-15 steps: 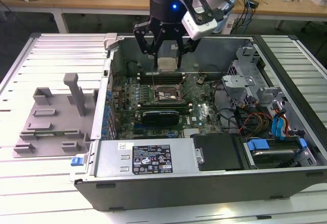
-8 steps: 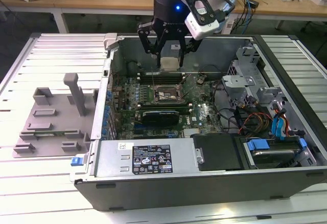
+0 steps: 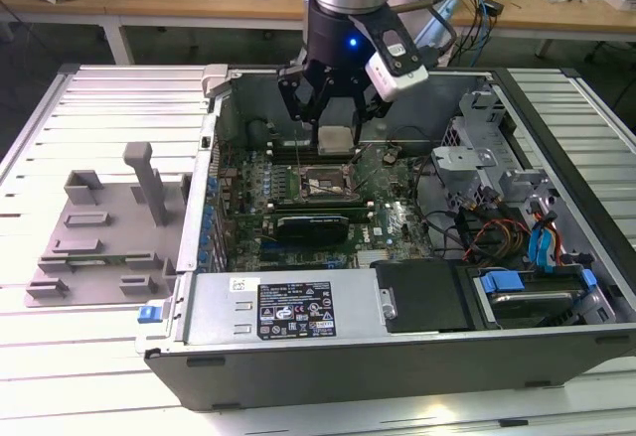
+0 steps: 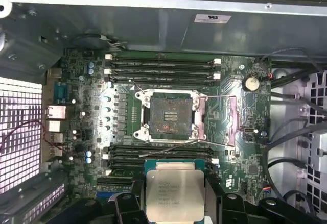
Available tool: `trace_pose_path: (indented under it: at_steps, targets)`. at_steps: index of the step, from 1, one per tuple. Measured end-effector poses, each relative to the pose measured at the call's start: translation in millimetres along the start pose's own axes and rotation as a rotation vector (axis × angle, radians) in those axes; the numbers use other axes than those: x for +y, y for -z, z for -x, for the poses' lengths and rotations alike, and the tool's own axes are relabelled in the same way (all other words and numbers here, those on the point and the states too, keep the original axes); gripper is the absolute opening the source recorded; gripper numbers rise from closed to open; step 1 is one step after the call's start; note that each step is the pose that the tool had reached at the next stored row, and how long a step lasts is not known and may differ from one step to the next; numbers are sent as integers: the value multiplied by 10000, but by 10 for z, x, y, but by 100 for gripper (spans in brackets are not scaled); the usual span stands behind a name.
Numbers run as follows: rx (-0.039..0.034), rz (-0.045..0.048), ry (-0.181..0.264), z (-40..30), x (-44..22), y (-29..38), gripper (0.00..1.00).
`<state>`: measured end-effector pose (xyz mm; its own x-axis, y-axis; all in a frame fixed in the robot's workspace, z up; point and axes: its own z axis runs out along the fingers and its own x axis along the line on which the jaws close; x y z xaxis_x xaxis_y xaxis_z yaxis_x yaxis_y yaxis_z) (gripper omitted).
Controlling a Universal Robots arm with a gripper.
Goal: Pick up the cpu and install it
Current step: 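Pick up the cpu and move it towards the insertion slot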
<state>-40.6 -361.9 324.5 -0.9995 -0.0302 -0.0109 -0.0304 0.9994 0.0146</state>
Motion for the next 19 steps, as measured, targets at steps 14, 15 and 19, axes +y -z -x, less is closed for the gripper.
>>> trace_pose_path:
  at_steps: [14,15,19]
  targets:
    - [8,-24,3,5,207,-239,55]
    - [7,-22,2,4,213,-269,55]
    - [9,-24,1,5,240,-358,55]
